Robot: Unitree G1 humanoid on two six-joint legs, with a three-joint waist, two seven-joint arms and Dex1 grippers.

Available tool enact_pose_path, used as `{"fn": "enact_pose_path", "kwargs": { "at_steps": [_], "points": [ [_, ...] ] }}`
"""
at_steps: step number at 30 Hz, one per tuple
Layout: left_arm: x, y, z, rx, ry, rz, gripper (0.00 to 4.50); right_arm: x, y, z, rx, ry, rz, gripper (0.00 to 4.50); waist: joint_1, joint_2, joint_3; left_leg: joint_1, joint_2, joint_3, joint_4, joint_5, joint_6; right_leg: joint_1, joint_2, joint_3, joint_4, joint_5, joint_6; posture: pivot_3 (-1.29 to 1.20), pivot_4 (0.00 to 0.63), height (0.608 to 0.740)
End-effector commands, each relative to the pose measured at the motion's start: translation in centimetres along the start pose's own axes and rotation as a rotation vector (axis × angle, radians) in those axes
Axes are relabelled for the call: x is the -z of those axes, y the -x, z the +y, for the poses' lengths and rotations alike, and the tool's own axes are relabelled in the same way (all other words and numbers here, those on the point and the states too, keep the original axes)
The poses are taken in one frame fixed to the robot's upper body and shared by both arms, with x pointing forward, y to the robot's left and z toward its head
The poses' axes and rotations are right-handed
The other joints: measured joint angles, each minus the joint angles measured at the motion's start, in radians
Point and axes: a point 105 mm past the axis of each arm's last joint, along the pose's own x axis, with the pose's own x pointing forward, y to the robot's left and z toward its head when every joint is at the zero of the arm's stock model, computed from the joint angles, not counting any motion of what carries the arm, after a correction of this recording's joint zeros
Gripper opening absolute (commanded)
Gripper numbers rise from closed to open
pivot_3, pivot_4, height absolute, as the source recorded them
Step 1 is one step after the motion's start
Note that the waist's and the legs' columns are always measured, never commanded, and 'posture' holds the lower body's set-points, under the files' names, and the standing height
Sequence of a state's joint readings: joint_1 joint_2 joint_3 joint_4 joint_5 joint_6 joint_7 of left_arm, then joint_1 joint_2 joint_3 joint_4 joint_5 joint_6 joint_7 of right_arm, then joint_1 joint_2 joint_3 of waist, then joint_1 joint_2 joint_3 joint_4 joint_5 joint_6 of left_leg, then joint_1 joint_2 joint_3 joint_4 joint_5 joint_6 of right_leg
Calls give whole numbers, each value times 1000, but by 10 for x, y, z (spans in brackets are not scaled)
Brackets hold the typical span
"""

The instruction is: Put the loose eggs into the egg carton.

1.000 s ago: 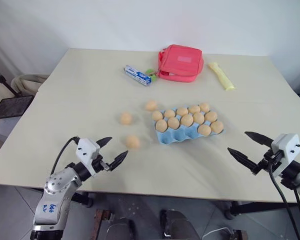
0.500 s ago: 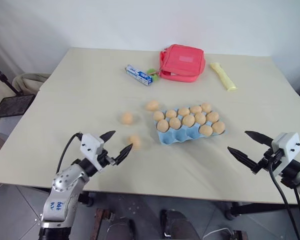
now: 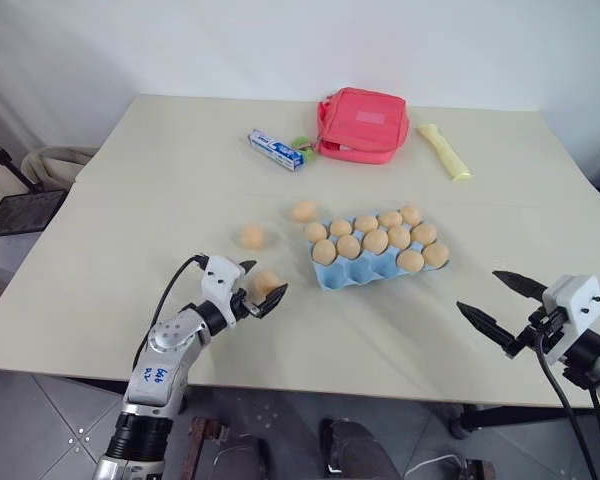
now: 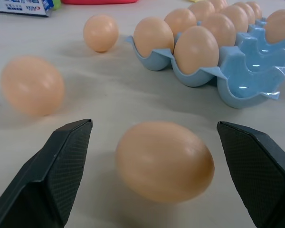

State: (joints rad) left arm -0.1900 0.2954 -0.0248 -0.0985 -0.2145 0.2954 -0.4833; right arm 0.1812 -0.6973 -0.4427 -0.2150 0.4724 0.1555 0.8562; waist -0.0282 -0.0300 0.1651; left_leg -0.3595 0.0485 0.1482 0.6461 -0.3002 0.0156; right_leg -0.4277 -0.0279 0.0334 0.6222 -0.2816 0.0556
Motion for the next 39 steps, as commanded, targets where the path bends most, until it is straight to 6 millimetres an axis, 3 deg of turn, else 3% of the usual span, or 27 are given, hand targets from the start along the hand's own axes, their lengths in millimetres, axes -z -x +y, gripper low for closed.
{"fn": "enact_pose_path", "kwargs": {
  "at_steps": [1,3,9,11,20,23,31,39],
  "points": [
    [-2,-4,-2,18,-17,25,4479,-14,5,-5,34,31,-45,4500,0,0,0,0,0,0,0,0,0,0,0,0,0,0,0,0,150,740],
    [-1,-5,-3,30,-18,36,4295,-13,6,-5,37,31,-43,4500,0,0,0,0,0,0,0,0,0,0,0,0,0,0,0,0,150,740],
    [-1,-5,-3,28,-2,42,2643,-12,5,-6,43,29,-40,4500,1,0,0,0,0,0,0,0,0,0,0,0,0,0,0,0,150,740],
    [-5,-5,-6,38,0,15,2368,-12,5,-6,43,29,-41,4500,1,0,0,0,0,0,0,0,0,0,0,0,0,0,0,0,150,740],
    [-45,-16,-39,176,44,-119,2368,-11,4,-8,46,31,-43,4500,1,0,0,-1,0,0,0,0,0,0,0,0,0,0,0,0,150,740],
    [-67,-26,-55,220,57,-190,2368,-11,4,-8,49,33,-44,4500,2,0,0,-1,0,0,0,0,0,0,0,0,-1,0,0,0,150,740],
    [-102,-61,-88,329,64,-259,2368,-11,5,-9,60,37,-53,4500,1,-1,1,-1,-1,-1,1,0,1,0,1,1,-1,1,1,0,150,740],
    [-107,-97,-121,456,66,-203,2368,-10,8,-7,78,38,-60,4500,1,-1,1,-2,-1,-1,1,0,1,0,1,1,-2,1,2,0,150,740]
  ]
}}
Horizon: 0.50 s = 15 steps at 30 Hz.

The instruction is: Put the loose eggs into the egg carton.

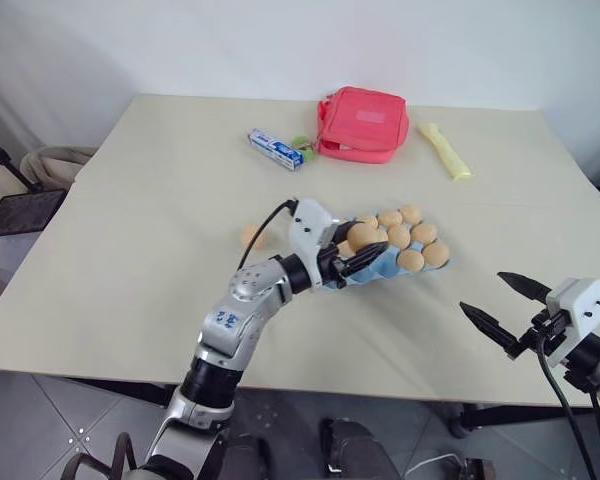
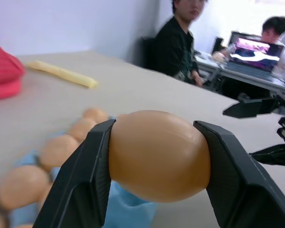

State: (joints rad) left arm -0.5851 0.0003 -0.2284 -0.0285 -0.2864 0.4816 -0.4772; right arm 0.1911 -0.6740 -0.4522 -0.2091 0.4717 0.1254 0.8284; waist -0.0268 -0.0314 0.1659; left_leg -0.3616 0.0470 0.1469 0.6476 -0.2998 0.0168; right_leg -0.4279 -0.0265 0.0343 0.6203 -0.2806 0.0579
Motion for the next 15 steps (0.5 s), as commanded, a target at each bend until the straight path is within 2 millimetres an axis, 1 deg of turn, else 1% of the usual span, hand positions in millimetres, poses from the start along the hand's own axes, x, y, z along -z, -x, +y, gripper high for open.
{"fn": "enact_pose_path", "kwargs": {
  "at_steps": [1,3,9,15],
  "points": [
    [-2,-16,-8,55,-15,15,2368,-11,6,-5,38,39,-40,4500,0,0,0,0,0,0,0,0,0,0,0,0,0,0,0,0,150,740],
    [2,-26,-6,60,-11,28,2368,-9,8,-4,43,37,-38,4500,0,0,0,-1,0,0,0,0,0,0,0,0,-1,0,0,0,150,740],
    [5,-44,-3,66,-24,37,2368,-8,11,-1,60,33,-40,4500,0,0,0,-4,0,-1,0,0,0,-3,0,-1,-2,0,0,0,150,740],
    [8,-56,-1,67,-26,39,2368,-6,14,0,75,29,-36,4500,0,0,0,-7,0,-2,0,-1,1,-5,0,-1,-2,0,1,0,150,740]
  ]
}}
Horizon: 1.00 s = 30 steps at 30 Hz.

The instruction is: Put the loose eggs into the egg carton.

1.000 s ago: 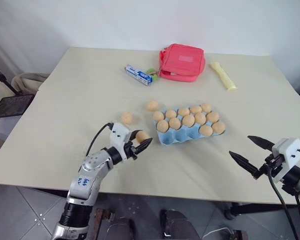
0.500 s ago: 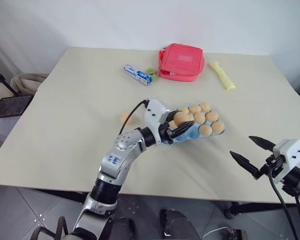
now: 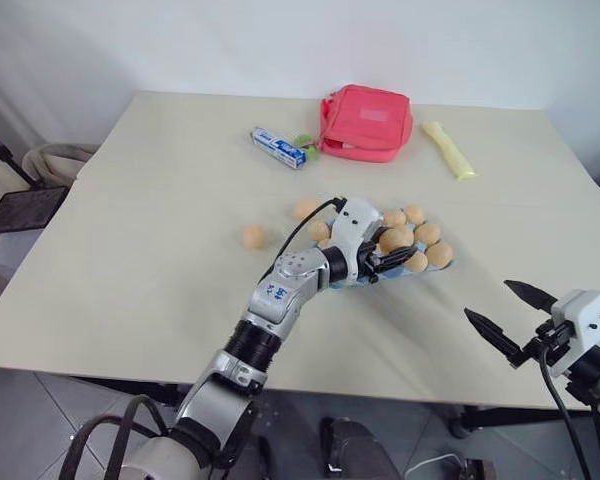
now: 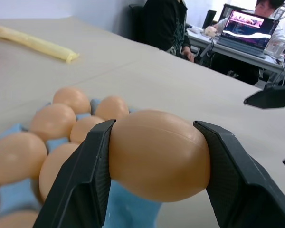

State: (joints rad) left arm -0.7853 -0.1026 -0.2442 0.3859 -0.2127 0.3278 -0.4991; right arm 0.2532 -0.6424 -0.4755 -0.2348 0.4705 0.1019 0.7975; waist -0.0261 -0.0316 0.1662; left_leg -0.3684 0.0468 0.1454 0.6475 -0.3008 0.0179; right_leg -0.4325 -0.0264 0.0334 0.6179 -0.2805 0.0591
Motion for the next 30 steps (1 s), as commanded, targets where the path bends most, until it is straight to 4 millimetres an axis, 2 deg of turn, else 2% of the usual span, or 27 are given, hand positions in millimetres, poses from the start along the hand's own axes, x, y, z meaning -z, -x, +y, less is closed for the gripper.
{"fn": "enact_pose_path", "kwargs": {
  "at_steps": [1,7,9,10,14,22,27,30],
  "points": [
    [-13,-11,-6,28,-31,-39,2368,-12,4,-3,28,38,-42,4500,-1,0,0,0,0,0,0,0,0,0,0,0,0,0,0,0,150,740],
    [-10,-15,-4,31,-33,-26,2368,-11,5,-3,36,38,-42,4500,0,0,0,0,0,0,0,0,0,0,0,0,0,0,0,0,150,740],
    [-10,-16,-4,29,-30,-25,3061,-11,6,-3,37,39,-42,4500,0,0,0,0,0,0,0,0,0,0,0,0,0,0,0,0,150,740],
    [-10,-16,-4,29,-29,-25,3217,-11,6,-3,37,39,-42,4500,0,0,0,0,0,0,0,0,0,0,0,0,0,0,0,0,150,740],
    [-9,-17,-7,47,-17,-33,4414,-11,6,-4,39,40,-43,4500,0,0,0,0,0,0,0,0,0,0,0,0,0,0,0,0,150,740],
    [-17,-16,-8,49,-25,-62,4465,-13,6,-6,40,45,-42,4500,0,0,0,0,0,0,0,0,0,0,0,0,0,0,0,0,150,740],
    [-24,-4,0,18,-64,-83,4465,-11,6,-5,36,41,-40,4500,0,0,0,0,0,0,0,0,0,0,0,0,0,0,0,0,150,740],
    [-39,11,4,-11,-114,-149,4465,-12,4,-4,32,41,-46,4500,-2,0,0,0,0,0,0,0,0,0,0,0,0,0,0,0,150,740]
  ]
}}
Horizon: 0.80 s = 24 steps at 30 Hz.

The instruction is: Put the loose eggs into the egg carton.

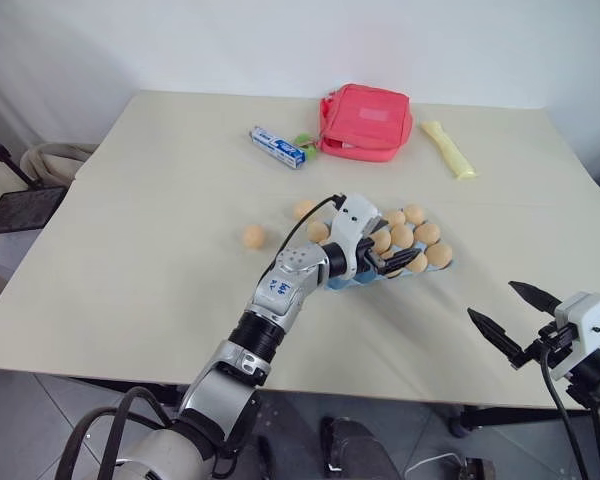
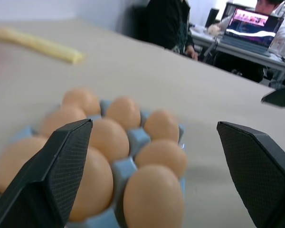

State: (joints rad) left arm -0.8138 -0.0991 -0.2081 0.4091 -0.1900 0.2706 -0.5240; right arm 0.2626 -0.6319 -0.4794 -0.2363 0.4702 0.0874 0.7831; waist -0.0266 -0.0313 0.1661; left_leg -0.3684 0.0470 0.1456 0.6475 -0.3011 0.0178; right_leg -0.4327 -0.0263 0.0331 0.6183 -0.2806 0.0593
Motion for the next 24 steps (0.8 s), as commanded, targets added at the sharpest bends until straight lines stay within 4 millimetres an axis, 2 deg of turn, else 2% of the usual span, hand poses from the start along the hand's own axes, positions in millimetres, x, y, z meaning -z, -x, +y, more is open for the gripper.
{"fn": "enact_pose_path", "kwargs": {
  "at_steps": [1,3,8,10,14,19,21,24],
  "points": [
    [-30,17,-2,-10,-83,-122,4465,-13,2,-4,11,41,-41,4500,-2,0,0,0,0,0,0,0,0,0,0,0,0,0,0,0,150,740],
    [-29,33,1,-23,-119,-126,4465,-13,1,-4,4,41,-44,4500,-3,1,0,1,0,1,0,0,-1,0,0,0,1,0,0,0,150,740],
    [-17,80,32,-206,-125,-102,4465,-14,-3,-1,-23,34,-54,4500,-1,1,0,3,1,1,1,2,-2,1,0,1,5,0,-1,0,150,740],
    [-16,94,39,-251,-134,-110,4465,-14,-4,-2,-31,34,-55,4500,0,1,0,3,1,1,2,2,-1,1,0,1,5,0,-1,0,150,740],
    [-20,132,36,-262,-154,-207,4465,-16,-8,-3,-50,38,-58,4500,0,2,-1,3,0,1,2,2,0,3,-2,0,3,0,0,0,150,740],
    [2,186,39,-311,-144,-155,4465,-19,-12,-3,-84,40,-71,4500,-1,2,-1,5,1,1,0,1,-2,3,-2,0,4,-1,-2,0,150,740],
    [15,216,49,-374,-130,-98,4465,-21,-13,-4,-107,50,-75,4500,-1,2,-1,6,2,1,0,1,-2,3,-1,-1,5,-1,-3,0,150,740],
    [23,247,68,-495,-124,-46,4465,-24,-14,-9,-122,61,-76,4500,-2,2,-1,8,2,1,0,1,-2,4,-1,-1,6,-2,-4,0,150,740]
  ]
}}
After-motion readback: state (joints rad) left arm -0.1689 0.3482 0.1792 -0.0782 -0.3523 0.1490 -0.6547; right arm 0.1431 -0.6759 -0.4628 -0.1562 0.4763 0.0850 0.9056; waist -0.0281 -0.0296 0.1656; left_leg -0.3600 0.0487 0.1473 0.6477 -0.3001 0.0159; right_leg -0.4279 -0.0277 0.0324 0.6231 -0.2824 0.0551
